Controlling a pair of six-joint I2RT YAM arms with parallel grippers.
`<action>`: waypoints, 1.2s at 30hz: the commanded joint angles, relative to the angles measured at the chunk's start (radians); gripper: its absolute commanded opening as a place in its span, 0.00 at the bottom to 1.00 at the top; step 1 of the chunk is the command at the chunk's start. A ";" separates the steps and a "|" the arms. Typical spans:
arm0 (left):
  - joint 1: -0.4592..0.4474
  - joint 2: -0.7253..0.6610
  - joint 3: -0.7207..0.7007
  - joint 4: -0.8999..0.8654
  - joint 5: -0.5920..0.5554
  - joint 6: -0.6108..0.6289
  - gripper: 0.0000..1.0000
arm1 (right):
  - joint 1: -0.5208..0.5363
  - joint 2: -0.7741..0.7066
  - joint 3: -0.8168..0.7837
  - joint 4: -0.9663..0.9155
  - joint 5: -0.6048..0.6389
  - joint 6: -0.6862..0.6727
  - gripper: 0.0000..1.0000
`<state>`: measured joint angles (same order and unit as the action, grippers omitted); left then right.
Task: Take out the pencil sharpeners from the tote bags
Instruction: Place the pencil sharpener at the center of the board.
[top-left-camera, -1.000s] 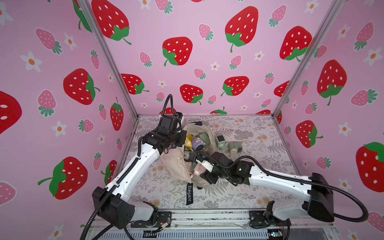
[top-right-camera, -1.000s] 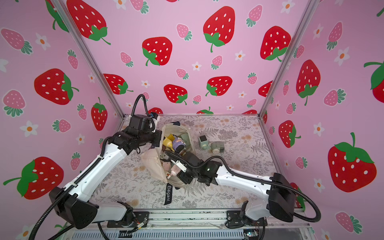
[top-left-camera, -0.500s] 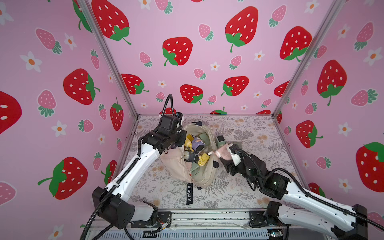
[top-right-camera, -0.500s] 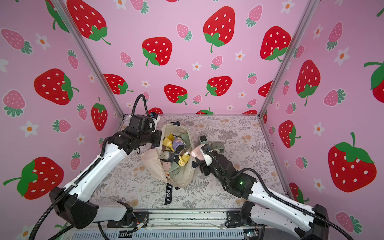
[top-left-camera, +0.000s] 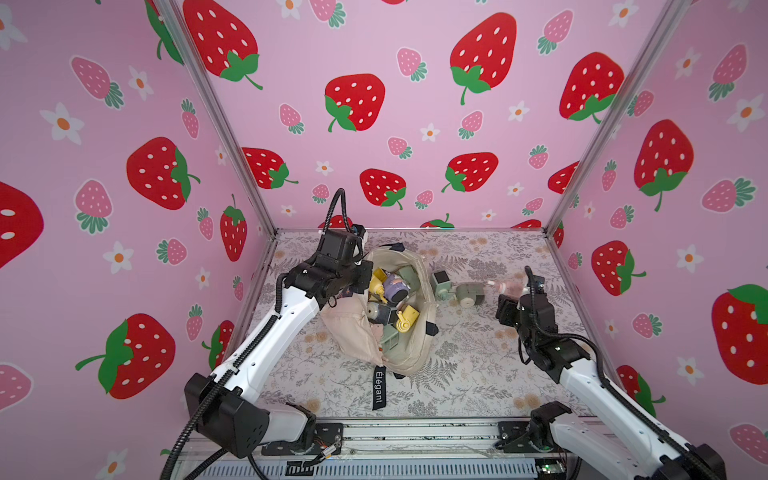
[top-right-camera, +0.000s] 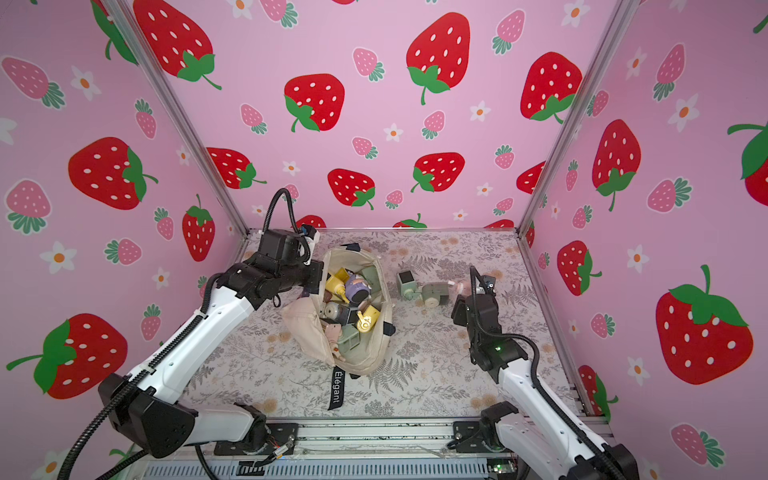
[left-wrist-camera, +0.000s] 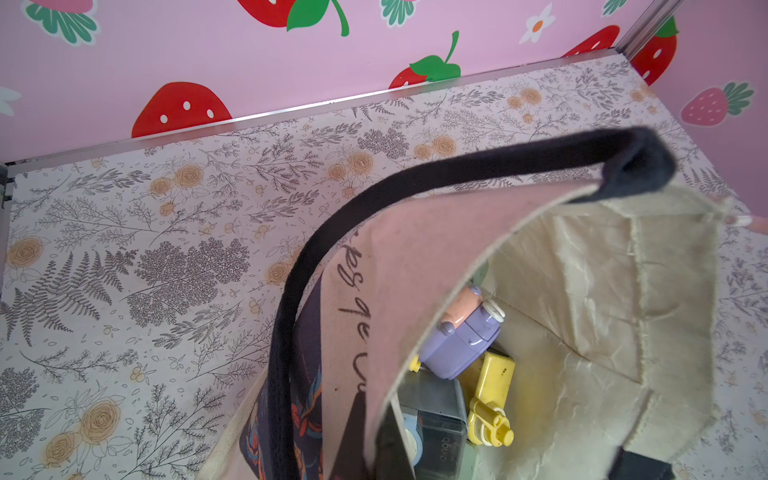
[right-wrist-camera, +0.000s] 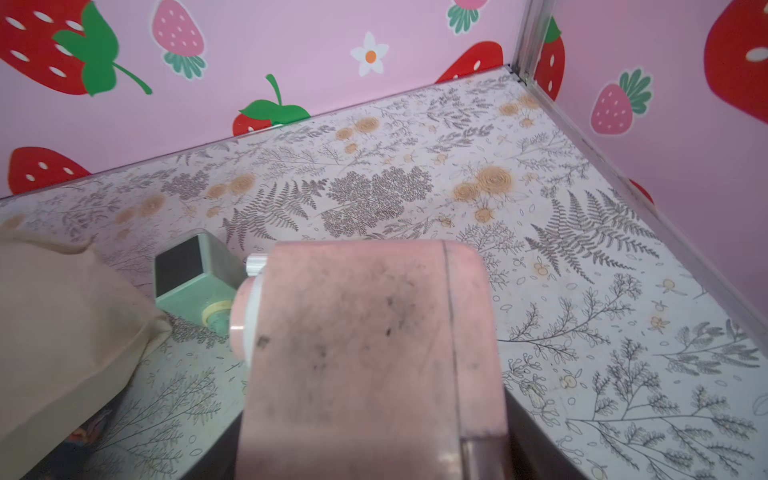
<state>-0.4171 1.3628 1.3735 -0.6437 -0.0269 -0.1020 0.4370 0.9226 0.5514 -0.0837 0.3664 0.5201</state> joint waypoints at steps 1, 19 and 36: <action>-0.003 0.005 0.022 -0.066 -0.007 0.012 0.00 | -0.021 0.078 0.025 -0.028 -0.064 0.079 0.45; -0.007 0.004 0.023 -0.066 -0.005 0.012 0.00 | -0.132 0.471 0.190 -0.047 -0.124 0.069 0.49; -0.012 -0.004 0.018 -0.063 -0.005 0.011 0.00 | -0.188 0.831 0.499 -0.124 -0.168 -0.003 0.58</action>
<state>-0.4210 1.3628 1.3735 -0.6445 -0.0273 -0.1020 0.2527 1.7493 1.0130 -0.1898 0.2146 0.5251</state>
